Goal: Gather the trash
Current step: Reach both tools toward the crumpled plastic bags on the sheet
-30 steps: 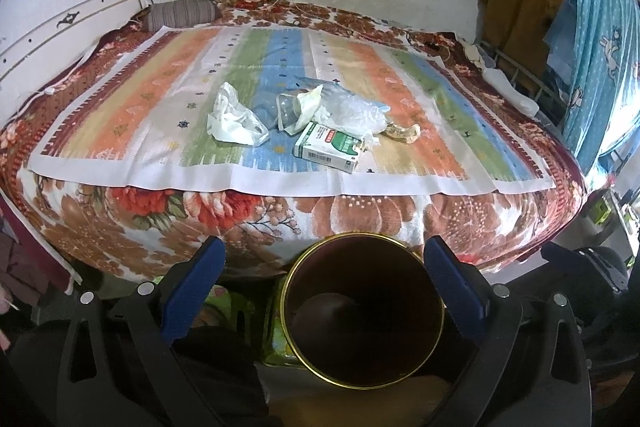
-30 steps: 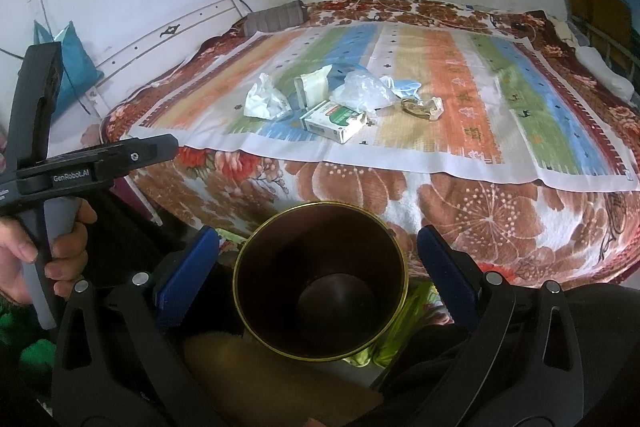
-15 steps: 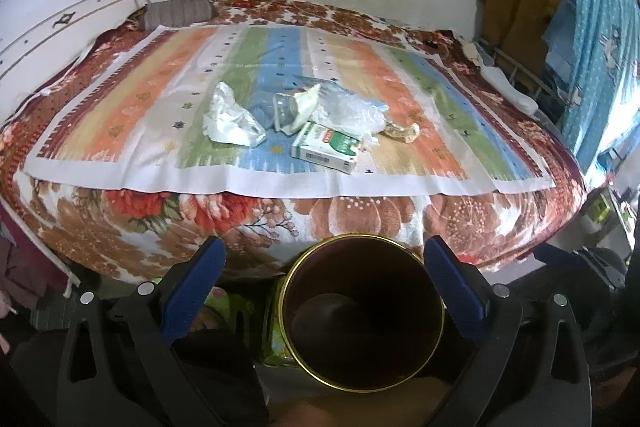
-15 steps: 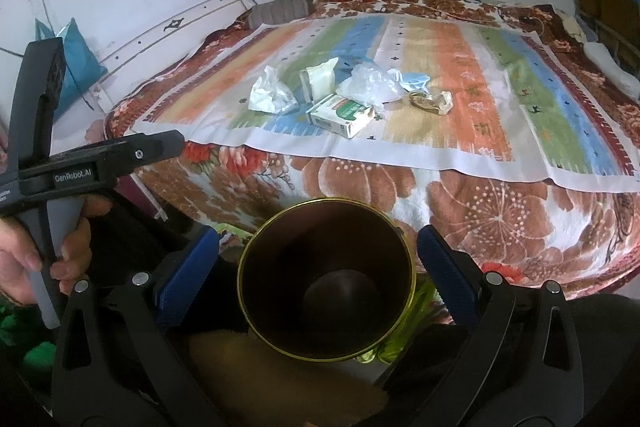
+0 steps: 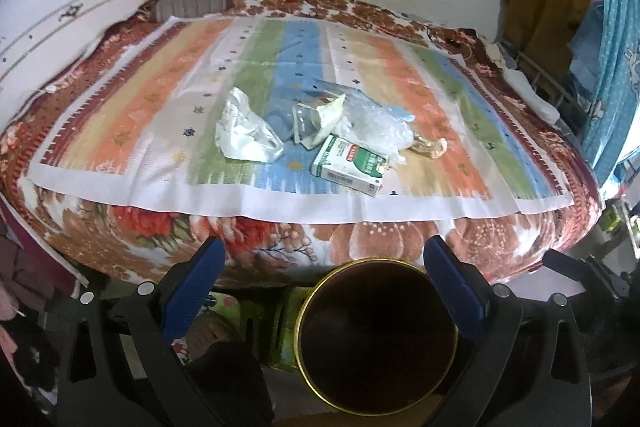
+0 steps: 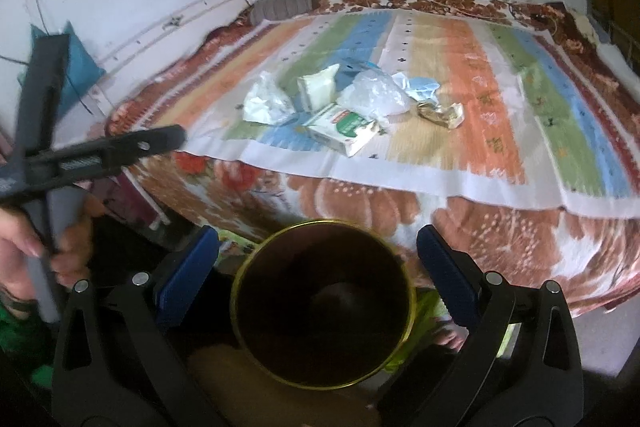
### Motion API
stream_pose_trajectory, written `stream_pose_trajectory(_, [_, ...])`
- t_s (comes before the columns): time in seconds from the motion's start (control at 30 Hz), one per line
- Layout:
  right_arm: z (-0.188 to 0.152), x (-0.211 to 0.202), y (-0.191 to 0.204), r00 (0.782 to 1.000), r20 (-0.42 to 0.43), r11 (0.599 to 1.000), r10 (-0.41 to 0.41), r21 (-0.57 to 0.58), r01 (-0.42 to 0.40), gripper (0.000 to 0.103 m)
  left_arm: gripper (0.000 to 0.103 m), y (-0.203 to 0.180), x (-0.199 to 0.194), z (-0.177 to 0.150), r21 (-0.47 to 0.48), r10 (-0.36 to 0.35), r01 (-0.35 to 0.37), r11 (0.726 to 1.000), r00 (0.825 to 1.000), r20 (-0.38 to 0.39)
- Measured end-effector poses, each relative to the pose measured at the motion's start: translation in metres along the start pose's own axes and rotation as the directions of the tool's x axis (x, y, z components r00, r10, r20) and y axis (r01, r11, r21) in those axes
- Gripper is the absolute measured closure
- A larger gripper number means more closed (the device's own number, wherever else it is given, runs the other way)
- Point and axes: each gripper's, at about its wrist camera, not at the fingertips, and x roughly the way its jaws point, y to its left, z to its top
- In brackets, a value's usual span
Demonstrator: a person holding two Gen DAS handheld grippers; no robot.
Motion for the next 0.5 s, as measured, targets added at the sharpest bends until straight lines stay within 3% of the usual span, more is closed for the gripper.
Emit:
stream_pose_trajectory(0.07, [0.008,0.008,-0.003,1.0,-0.012,1.0,-0.01,-0.005,0.01,0.009,0.006,0.005,0.004,0.012,0.0,-0.02,0.02,1.0,1.0,-0.008])
stream_pose_trajectory(0.17, [0.018,0.013,-0.007,1.0,-0.003,1.0,-0.027,-0.013,0.027,0.009,0.006,0.012,0.009,0.026,0.002,0.042,-0.042,0.999,0.999,0.013])
stream_pose_trajectory(0.27, [0.03,0.019,-0.016,1.0,-0.007,1.0,-0.031,0.004,0.031,0.009,0.006,0.011,0.015,0.038,0.011,0.058,-0.059,0.998,0.998,0.024])
stream_pose_trajectory(0.5, [0.059,0.037,-0.027,0.998,-0.026,0.998,-0.06,-0.018,0.059,0.009,0.006,0.026,0.042,0.064,-0.025,0.131,-0.131,0.991,0.991,-0.027])
